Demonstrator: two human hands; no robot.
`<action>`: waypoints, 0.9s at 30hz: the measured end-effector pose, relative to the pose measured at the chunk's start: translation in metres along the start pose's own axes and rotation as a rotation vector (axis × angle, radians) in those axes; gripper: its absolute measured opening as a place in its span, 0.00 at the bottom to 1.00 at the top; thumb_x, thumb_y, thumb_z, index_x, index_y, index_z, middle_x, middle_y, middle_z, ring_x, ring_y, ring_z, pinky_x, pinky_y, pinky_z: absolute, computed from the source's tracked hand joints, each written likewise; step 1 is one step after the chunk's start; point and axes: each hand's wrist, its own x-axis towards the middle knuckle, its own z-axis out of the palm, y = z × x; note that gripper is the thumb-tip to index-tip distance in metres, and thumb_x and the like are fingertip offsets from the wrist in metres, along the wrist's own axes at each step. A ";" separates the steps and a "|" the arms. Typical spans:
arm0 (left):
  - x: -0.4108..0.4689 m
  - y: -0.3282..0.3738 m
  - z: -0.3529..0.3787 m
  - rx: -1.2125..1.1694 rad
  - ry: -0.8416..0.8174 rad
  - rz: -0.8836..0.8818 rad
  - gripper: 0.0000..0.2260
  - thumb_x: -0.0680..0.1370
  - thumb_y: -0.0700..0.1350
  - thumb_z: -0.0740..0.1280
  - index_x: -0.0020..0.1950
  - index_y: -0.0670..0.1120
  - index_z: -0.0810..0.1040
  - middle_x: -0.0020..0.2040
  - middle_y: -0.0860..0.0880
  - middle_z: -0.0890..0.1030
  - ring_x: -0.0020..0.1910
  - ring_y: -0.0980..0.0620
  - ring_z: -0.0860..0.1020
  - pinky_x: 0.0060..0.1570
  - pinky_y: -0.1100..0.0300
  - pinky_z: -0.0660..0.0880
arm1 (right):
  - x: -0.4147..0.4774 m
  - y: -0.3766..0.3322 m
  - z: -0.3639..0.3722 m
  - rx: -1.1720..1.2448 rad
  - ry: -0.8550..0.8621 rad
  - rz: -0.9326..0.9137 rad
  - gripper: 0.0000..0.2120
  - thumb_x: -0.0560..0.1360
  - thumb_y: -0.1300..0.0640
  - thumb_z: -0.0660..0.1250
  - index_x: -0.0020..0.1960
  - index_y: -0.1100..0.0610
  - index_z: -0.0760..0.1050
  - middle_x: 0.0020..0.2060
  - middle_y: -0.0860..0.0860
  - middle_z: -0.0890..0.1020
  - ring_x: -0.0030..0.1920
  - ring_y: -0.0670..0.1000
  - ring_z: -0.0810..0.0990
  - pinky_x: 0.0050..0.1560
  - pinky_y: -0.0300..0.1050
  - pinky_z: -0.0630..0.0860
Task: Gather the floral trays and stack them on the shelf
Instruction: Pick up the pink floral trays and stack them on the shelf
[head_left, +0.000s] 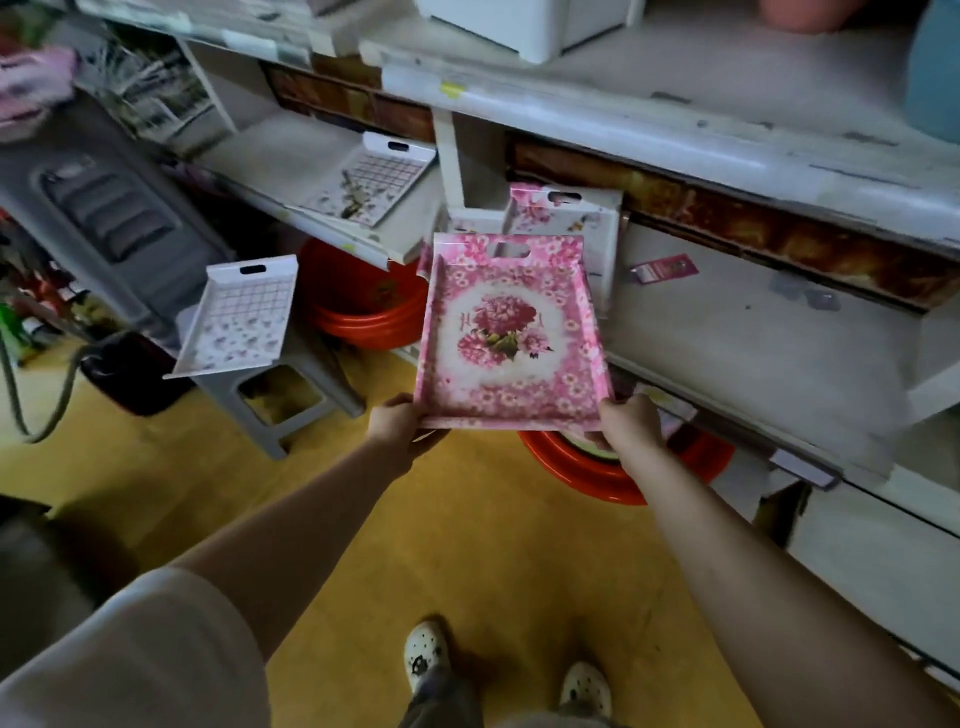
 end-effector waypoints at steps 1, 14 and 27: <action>0.004 0.010 -0.017 -0.009 -0.006 0.002 0.08 0.76 0.30 0.60 0.40 0.41 0.72 0.39 0.42 0.78 0.37 0.47 0.79 0.33 0.55 0.80 | -0.008 -0.011 0.016 -0.022 0.005 -0.020 0.07 0.75 0.57 0.60 0.46 0.61 0.73 0.27 0.52 0.77 0.28 0.54 0.79 0.30 0.46 0.76; 0.061 0.117 -0.212 -0.106 0.052 0.163 0.10 0.72 0.30 0.65 0.37 0.43 0.71 0.34 0.42 0.75 0.30 0.46 0.76 0.34 0.56 0.77 | -0.077 -0.126 0.202 -0.130 -0.097 -0.234 0.15 0.76 0.58 0.58 0.54 0.68 0.75 0.47 0.63 0.82 0.37 0.55 0.80 0.31 0.44 0.73; 0.073 0.154 -0.317 -0.238 0.169 0.219 0.09 0.74 0.30 0.64 0.38 0.42 0.72 0.36 0.44 0.76 0.33 0.47 0.77 0.25 0.61 0.77 | -0.105 -0.187 0.313 -0.200 -0.190 -0.349 0.13 0.76 0.55 0.60 0.52 0.64 0.76 0.41 0.57 0.80 0.38 0.55 0.80 0.32 0.41 0.72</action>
